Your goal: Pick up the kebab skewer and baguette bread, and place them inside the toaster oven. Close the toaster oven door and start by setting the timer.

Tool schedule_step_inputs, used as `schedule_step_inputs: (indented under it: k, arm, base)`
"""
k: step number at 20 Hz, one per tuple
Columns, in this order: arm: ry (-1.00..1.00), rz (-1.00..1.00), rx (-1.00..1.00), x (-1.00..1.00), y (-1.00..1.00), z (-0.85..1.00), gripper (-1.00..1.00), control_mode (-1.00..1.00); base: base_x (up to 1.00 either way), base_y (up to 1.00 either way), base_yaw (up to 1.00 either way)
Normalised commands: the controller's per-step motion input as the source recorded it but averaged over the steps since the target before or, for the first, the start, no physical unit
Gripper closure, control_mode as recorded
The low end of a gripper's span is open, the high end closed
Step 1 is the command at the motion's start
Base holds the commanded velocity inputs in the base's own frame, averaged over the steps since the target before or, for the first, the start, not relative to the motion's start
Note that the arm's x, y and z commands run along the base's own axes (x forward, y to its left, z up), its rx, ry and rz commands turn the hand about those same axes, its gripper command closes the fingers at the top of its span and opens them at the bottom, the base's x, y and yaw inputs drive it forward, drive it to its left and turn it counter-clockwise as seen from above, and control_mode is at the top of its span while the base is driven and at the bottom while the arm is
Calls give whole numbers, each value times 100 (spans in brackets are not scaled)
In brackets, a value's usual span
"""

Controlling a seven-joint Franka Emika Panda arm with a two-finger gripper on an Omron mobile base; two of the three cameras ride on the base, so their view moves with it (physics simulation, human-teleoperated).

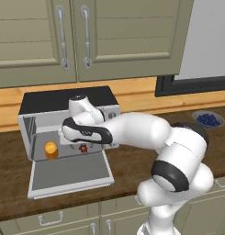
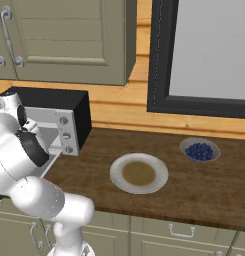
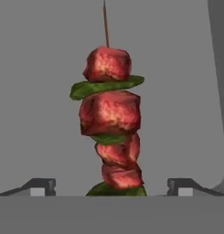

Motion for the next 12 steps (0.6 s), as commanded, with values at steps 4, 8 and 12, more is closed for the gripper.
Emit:
schedule_step_inputs:
  k: [4, 8, 12]
  arm:
    - [-2, 0, 0, -78, 16, 38, -100, -100]
    - [0, -1, 0, -99, 3, -2, -100, -100]
    - [0, -2, 0, -52, -6, -34, -100, -100]
  base:
    - [0, 0, 0]
    - [0, 0, 0]
    - [0, 0, 0]
